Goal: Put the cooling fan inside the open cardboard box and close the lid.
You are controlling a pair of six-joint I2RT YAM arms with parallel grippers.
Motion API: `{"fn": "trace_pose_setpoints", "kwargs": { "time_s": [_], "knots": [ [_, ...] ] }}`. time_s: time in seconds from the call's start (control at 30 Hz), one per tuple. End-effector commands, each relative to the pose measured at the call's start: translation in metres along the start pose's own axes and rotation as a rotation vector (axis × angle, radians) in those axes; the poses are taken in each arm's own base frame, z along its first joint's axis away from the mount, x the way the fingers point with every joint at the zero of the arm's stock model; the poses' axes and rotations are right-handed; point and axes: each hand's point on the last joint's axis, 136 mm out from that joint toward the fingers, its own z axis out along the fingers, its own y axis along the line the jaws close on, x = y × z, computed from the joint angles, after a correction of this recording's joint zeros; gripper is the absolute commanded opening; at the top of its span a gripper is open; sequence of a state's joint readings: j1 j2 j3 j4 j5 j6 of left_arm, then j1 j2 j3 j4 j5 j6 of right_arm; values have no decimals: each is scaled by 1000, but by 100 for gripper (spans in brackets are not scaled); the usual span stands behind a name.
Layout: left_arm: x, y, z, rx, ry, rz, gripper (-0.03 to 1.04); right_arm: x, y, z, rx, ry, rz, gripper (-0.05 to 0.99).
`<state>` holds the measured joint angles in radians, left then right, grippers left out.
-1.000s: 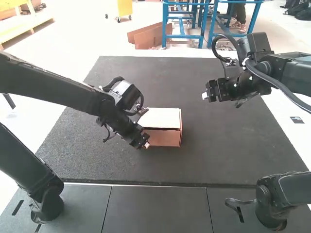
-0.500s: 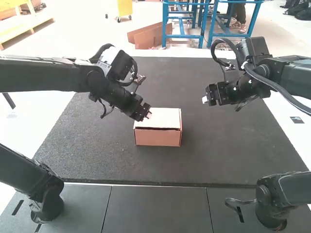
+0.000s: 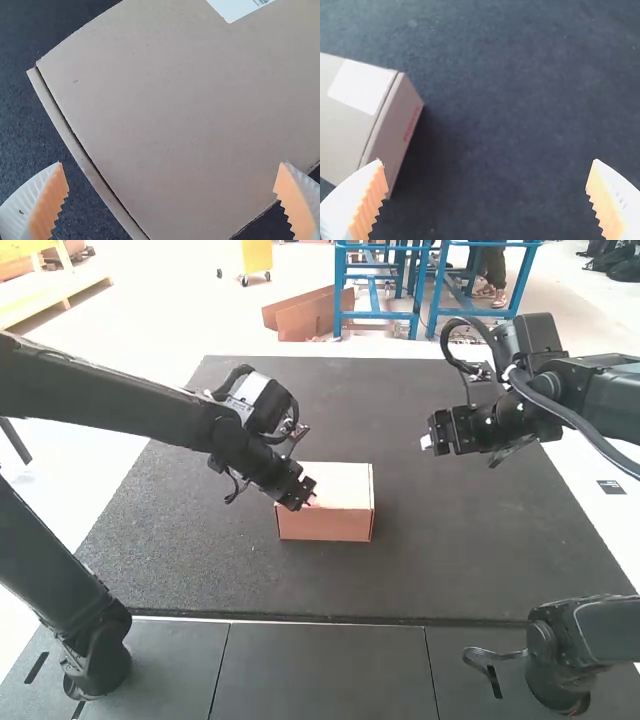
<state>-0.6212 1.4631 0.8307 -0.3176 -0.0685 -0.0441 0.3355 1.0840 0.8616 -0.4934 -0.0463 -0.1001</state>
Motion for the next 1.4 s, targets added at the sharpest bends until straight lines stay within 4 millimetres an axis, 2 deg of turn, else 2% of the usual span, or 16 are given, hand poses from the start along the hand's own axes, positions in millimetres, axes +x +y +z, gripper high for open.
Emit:
{"fn": "trace_pose_setpoints", "kwargs": {
  "time_s": [0.0,0.1,0.17,0.37,0.43,0.5,0.7,0.87,0.93,1.13,1.23,1.37],
  "knots": [
    [5,7,-1,-45,16,39,97,-9,-7,-9,21,-36,19,91],
    [7,8,-5,-46,31,41,97,-10,-7,-9,20,-39,18,91],
    [-4,12,-15,-53,-1,28,97,-10,-7,-9,21,-40,19,91],
    [-69,44,-73,-113,-263,-50,97,-17,-8,-11,24,-64,30,91],
    [-82,54,-90,-134,-334,-66,97,-20,-10,-11,27,-77,49,91],
    [-91,60,-104,-148,-393,-78,97,-28,-11,-15,31,-115,53,91],
    [-98,65,-134,-154,-545,-97,97,-50,-12,-35,32,-263,70,91],
    [-96,70,-165,-190,-717,-113,96,-62,-11,-61,45,-421,-6,91],
    [-91,69,-176,-195,-759,-110,96,-61,-11,-65,51,-451,-18,91],
    [-68,66,-192,-217,-827,-83,96,-48,-16,-75,98,-505,-49,91],
    [-58,71,-212,-268,-946,-94,96,-40,-16,-79,104,-532,-50,91],
    [-33,81,-229,-380,-1036,-50,96,-36,-16,-91,114,-604,-49,91]
  ]
}}
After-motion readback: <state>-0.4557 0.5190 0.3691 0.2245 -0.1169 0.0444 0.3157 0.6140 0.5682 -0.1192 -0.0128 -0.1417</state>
